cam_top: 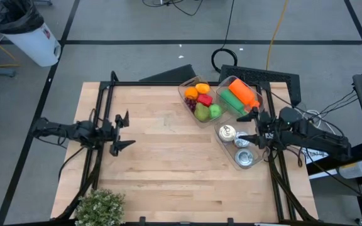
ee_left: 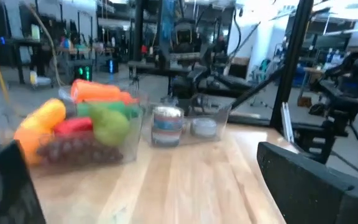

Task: Pick & Place Food Item
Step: Return to Home Position

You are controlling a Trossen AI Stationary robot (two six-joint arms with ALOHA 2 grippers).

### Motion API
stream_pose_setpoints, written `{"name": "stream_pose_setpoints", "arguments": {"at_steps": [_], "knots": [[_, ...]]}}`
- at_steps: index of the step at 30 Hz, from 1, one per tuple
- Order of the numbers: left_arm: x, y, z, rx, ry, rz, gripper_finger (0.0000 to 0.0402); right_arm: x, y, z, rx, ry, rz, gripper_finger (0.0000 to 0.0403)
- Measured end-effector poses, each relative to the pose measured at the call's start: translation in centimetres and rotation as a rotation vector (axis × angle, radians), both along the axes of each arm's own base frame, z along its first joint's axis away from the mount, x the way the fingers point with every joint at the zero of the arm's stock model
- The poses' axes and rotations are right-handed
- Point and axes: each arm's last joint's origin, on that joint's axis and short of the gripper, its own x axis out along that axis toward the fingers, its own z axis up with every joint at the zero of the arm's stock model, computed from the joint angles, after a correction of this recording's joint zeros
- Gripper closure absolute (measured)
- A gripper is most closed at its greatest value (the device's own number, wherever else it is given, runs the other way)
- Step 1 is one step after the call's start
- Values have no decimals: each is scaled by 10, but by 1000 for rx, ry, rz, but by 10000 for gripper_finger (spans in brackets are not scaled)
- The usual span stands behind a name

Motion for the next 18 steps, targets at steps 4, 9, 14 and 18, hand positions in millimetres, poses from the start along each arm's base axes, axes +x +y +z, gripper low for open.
{"name": "stream_pose_setpoints", "arguments": {"at_steps": [4,9,14,18], "knots": [[1,0,-3,-32,41,4,68,2,0,-10,-26,-75,5,23],[1,-2,-3,54,37,-69,68,7,2,-33,-64,-131,147,23],[1,-2,-4,86,51,-69,69,12,2,-54,-69,-157,191,23],[1,-2,-5,86,59,-67,68,13,1,-54,-87,-168,183,23]]}}
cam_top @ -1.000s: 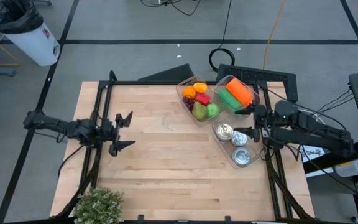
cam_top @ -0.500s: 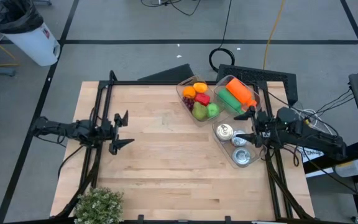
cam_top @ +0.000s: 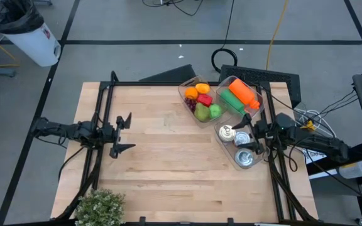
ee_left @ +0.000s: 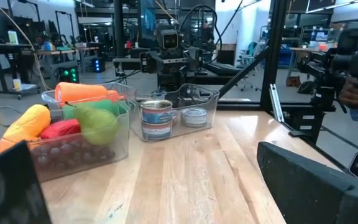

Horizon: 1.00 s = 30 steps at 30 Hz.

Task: Pick & Place Food Item
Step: Return to Home Position

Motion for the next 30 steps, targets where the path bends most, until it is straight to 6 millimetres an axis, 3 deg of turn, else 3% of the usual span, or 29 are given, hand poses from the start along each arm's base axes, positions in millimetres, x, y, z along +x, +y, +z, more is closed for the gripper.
{"name": "stream_pose_setpoints", "arguments": {"at_steps": [16,30], "knots": [[0,0,2,-41,-28,3,68,1,0,-9,-134,50,-8,23],[0,0,3,-43,-39,2,68,0,0,-1,-249,-60,-23,23]]}}
